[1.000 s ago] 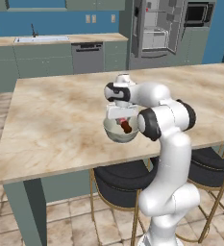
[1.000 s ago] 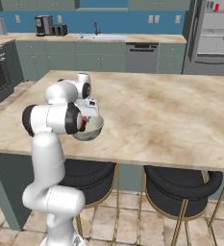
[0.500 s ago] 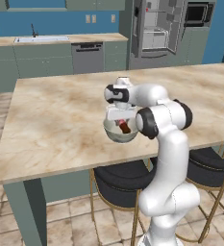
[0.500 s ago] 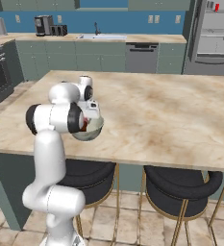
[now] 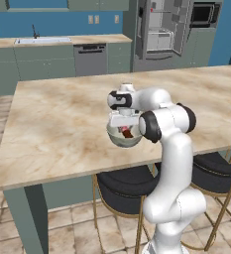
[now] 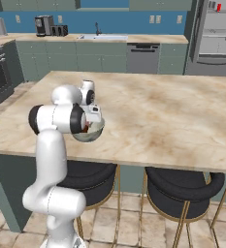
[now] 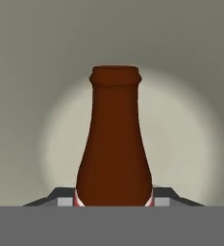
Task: Open the fridge, grab two sodas, and place both sodas inside the bowl with ice on the dining counter.
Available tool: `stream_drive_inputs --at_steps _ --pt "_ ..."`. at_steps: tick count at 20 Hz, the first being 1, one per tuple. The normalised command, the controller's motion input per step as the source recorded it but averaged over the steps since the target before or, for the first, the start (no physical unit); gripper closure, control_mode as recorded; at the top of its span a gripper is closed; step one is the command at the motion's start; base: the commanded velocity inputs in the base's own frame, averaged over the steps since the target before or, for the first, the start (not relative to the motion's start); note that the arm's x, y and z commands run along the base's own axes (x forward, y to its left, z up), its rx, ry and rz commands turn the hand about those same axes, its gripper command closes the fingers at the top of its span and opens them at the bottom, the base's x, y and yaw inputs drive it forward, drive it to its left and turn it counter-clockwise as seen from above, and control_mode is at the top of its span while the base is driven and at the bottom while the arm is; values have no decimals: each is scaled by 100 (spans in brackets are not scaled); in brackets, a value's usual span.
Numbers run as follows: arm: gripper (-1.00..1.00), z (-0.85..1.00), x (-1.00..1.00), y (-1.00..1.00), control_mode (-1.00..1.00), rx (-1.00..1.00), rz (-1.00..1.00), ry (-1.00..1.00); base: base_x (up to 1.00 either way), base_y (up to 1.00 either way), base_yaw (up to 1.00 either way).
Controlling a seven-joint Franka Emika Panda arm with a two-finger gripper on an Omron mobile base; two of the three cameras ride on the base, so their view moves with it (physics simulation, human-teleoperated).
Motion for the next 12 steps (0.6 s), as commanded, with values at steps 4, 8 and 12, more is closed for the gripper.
stream_drive_inputs --at_steps 4,8,12 --pt "-100 -3 0 -5 -100 1 0 0 0 0 0" --pt "-100 0 0 -8 -100 0 0 0 0 0 0" --pt "-100 10 -11 -9 -100 0 0 -1 0 0 0"
